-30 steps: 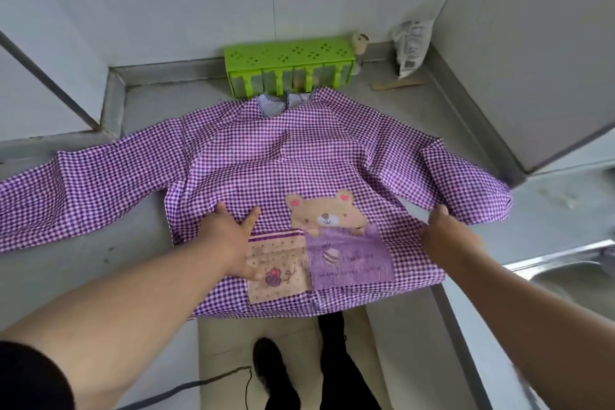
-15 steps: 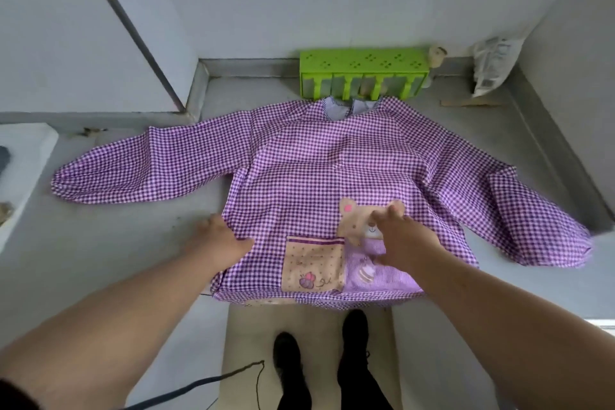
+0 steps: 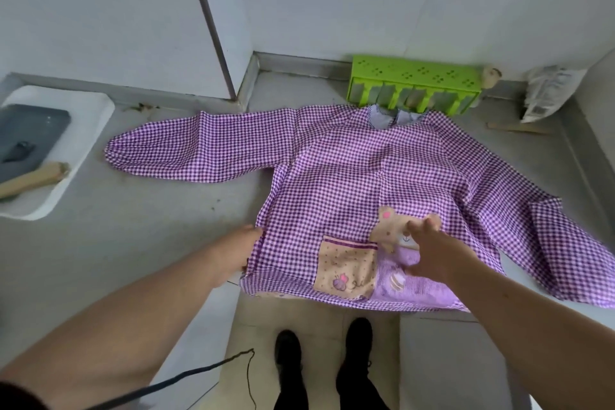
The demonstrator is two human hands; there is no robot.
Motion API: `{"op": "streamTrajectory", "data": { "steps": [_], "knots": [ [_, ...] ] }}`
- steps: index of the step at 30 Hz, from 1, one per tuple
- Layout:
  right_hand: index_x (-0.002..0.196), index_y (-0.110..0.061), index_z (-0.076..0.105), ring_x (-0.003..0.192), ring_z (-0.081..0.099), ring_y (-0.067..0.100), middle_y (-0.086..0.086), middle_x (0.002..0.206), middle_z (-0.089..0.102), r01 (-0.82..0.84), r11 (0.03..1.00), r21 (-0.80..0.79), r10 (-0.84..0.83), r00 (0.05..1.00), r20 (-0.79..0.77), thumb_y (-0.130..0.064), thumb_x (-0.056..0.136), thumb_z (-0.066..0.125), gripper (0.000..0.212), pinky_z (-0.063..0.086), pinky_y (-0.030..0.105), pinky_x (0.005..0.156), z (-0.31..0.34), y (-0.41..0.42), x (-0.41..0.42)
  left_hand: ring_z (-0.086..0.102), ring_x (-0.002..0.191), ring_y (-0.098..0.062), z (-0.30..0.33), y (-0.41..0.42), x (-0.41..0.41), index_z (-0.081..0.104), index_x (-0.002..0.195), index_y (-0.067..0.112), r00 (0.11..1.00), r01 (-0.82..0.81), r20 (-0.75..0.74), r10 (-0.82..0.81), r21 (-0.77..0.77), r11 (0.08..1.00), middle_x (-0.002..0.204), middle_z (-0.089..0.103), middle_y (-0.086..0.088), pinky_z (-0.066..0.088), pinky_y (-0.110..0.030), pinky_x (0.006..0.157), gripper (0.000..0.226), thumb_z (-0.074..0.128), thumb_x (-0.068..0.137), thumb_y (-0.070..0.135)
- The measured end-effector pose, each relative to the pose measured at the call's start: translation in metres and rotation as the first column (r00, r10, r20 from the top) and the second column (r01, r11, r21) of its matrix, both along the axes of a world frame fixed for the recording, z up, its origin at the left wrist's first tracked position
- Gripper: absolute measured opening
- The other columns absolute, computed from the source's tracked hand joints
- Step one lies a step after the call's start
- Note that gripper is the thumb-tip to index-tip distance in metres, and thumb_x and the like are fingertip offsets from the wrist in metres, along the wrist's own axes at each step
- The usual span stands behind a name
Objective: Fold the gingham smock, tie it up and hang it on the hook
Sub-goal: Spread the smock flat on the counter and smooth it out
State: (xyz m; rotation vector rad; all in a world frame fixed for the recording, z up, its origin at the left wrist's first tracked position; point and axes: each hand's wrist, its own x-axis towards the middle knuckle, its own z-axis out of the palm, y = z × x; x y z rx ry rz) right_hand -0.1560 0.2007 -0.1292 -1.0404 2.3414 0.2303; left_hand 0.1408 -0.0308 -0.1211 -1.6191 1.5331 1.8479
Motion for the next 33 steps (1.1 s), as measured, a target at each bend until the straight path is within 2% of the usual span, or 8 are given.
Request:
{"op": "streamTrajectory", "data": {
  "steps": [5, 8, 12, 15, 18, 20, 24, 33],
  "knots": [
    [0.145, -0.031, 0.040, 0.110, 0.062, 0.035, 0.012, 0.143, 0.041, 0.016, 0.999, 0.032, -0.016, 1.000, 0.020, -0.064, 0.064, 0.080, 0.096, 0.057, 0.047, 0.085, -0.002, 0.000, -0.002, 0.073, 0.101, -0.028, -0.004, -0.005, 0.016, 0.062, 0.123, 0.027, 0.979, 0.079, 0.188, -0.082, 0.026, 0.997, 0.115, 0.074, -0.005, 0.063, -0.043, 0.081, 0.042, 0.040, 0.109, 0.059],
    [0.145, -0.032, 0.039, 0.113, 0.061, 0.037, 0.012, 0.145, 0.040, 0.008, 1.000, 0.030, -0.009, 1.000, 0.016, -0.066, 0.064, 0.079, 0.097, 0.057, 0.048, 0.088, -0.002, 0.000, -0.002, 0.074, 0.105, -0.022, -0.006, -0.007, 0.021, 0.067, 0.126, 0.020, 0.949, 0.262, 0.155, -0.275, 0.098, 0.960, 0.117, 0.076, -0.001, 0.062, -0.040, 0.092, 0.033, 0.066, 0.102, 0.043],
    [0.151, -0.031, 0.034, 0.118, 0.060, 0.036, 0.014, 0.153, 0.032, -0.007, 0.999, 0.045, 0.006, 1.000, 0.015, -0.068, 0.066, 0.079, 0.103, 0.057, 0.046, 0.089, 0.003, -0.001, 0.000, 0.076, 0.097, -0.026, -0.012, -0.015, 0.020, 0.061, 0.134, 0.012, 0.855, 0.379, 0.363, -0.370, 0.049, 0.924, 0.117, 0.075, -0.008, 0.065, -0.041, 0.083, 0.044, 0.052, 0.109, 0.046],
    [0.155, -0.025, 0.018, 0.097, 0.060, 0.020, 0.017, 0.153, 0.021, -0.109, 0.985, 0.137, 0.117, 0.992, -0.052, -0.083, 0.074, 0.064, 0.110, 0.052, 0.030, 0.074, 0.004, 0.002, -0.001, 0.069, 0.097, -0.021, -0.011, -0.025, 0.013, 0.056, 0.134, 0.012, 0.669, 0.686, 0.552, -0.498, -0.201, 0.699, 0.118, 0.068, -0.004, 0.057, -0.034, 0.077, 0.051, 0.050, 0.105, 0.054],
    [0.156, -0.030, 0.019, 0.103, 0.060, 0.020, 0.009, 0.157, 0.022, -0.146, 0.984, 0.103, 0.153, 0.986, -0.067, -0.079, 0.079, 0.063, 0.102, 0.053, 0.033, 0.078, 0.009, 0.006, -0.001, 0.058, 0.115, -0.022, 0.001, -0.026, -0.010, 0.048, 0.131, 0.021, 0.572, 0.813, 0.660, -0.487, -0.532, 0.235, 0.132, 0.054, -0.001, 0.053, -0.039, 0.091, 0.052, 0.061, 0.096, 0.056],
    [0.158, -0.036, 0.021, 0.120, 0.058, 0.021, 0.002, 0.160, 0.024, -0.167, 0.984, 0.064, 0.172, 0.982, -0.075, -0.075, 0.086, 0.059, 0.090, 0.054, 0.037, 0.087, 0.013, 0.007, 0.001, 0.044, 0.140, -0.024, 0.003, -0.023, -0.029, 0.043, 0.146, 0.026, 0.441, 0.822, 0.651, -0.618, -0.570, -0.013, 0.156, 0.038, -0.002, 0.044, -0.043, 0.113, 0.060, 0.065, 0.096, 0.052],
    [0.158, -0.045, 0.028, 0.144, 0.041, 0.023, -0.009, 0.163, 0.031, -0.117, 0.992, -0.054, 0.108, 0.984, -0.145, -0.072, 0.090, 0.058, 0.079, 0.046, 0.048, 0.111, 0.020, 0.011, -0.009, -0.004, 0.164, -0.031, -0.004, -0.023, -0.076, 0.009, 0.168, 0.032, 0.228, 0.841, 0.702, -0.675, -0.491, -0.227, 0.177, -0.014, -0.006, 0.005, -0.049, 0.132, 0.102, 0.073, 0.092, 0.056],
    [0.162, -0.036, -0.021, 0.157, 0.008, 0.047, 0.012, 0.172, -0.019, 0.156, 0.975, 0.156, -0.158, 0.987, 0.001, -0.091, 0.061, 0.069, 0.145, 0.033, 0.064, 0.118, -0.002, 0.014, -0.054, -0.015, 0.162, -0.039, -0.017, -0.050, -0.121, -0.027, 0.163, 0.034, 0.197, 0.944, 0.776, -0.599, -0.316, -0.099, 0.168, -0.038, -0.014, 0.019, -0.058, 0.130, 0.141, 0.072, 0.074, 0.082]
  ]
}}
